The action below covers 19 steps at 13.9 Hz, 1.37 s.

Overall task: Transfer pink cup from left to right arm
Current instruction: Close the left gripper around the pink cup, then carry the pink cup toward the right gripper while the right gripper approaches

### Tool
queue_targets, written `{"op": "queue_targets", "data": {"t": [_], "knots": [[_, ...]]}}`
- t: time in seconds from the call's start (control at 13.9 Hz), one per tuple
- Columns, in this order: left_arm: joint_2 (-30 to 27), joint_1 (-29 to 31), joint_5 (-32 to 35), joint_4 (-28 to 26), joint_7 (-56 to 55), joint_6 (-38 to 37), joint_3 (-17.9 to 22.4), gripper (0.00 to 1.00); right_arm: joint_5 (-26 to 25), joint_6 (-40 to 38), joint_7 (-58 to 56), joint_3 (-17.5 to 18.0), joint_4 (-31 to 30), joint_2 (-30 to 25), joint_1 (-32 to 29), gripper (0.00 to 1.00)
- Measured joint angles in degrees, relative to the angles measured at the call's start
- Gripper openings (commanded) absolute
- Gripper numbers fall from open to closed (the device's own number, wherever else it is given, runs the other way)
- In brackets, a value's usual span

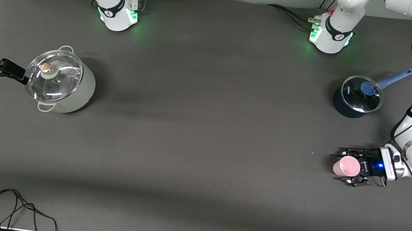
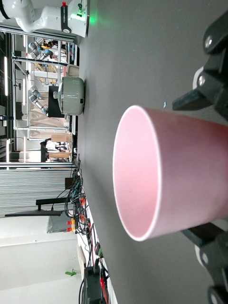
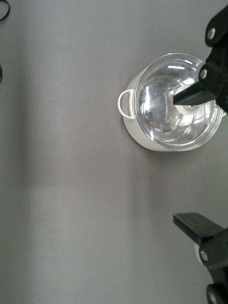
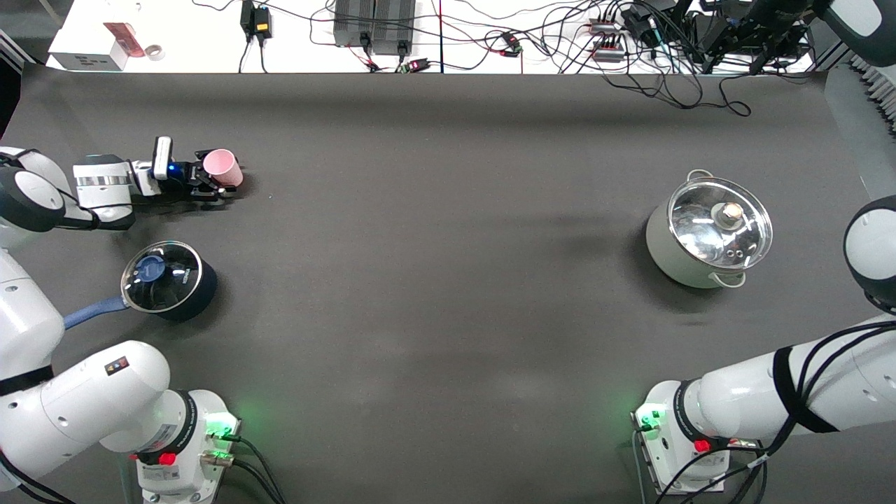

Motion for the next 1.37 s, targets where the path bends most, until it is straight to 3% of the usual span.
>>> {"op": "queue_targets", "data": {"t": [0.07,0.5,0.72,0.86,1.15,1.37], "knots": [[0.0,-0.4,-0.4,0.0,0.0,0.0,0.0,0.00,0.0,0.0,0.0,0.0,0.0,0.0,0.0,1.00],[0.0,-3.2,-2.2,0.1,0.0,-1.1,-0.6,0.00,0.0,0.0,2.6,-0.1,0.0,0.0,0.0,1.00],[-0.1,-8.2,-2.7,0.5,0.0,-3.1,-3.2,0.00,0.0,0.0,10.4,-0.2,0.2,-0.1,-0.1,1.00],[-0.1,-12.9,-7.2,0.9,0.0,-2.3,-7.4,0.00,0.0,0.0,19.1,-0.2,0.5,-0.2,-0.1,1.00],[-1.1,-22.3,-12.4,3.2,-4.0,13.6,-15.0,0.00,0.3,0.0,36.5,-0.1,1.5,-0.5,0.0,1.00],[-1.7,-25.5,-12.8,6.1,-10.2,28.6,-22.6,0.00,0.5,0.0,40.4,-0.1,1.7,-0.6,0.0,1.00]]}}
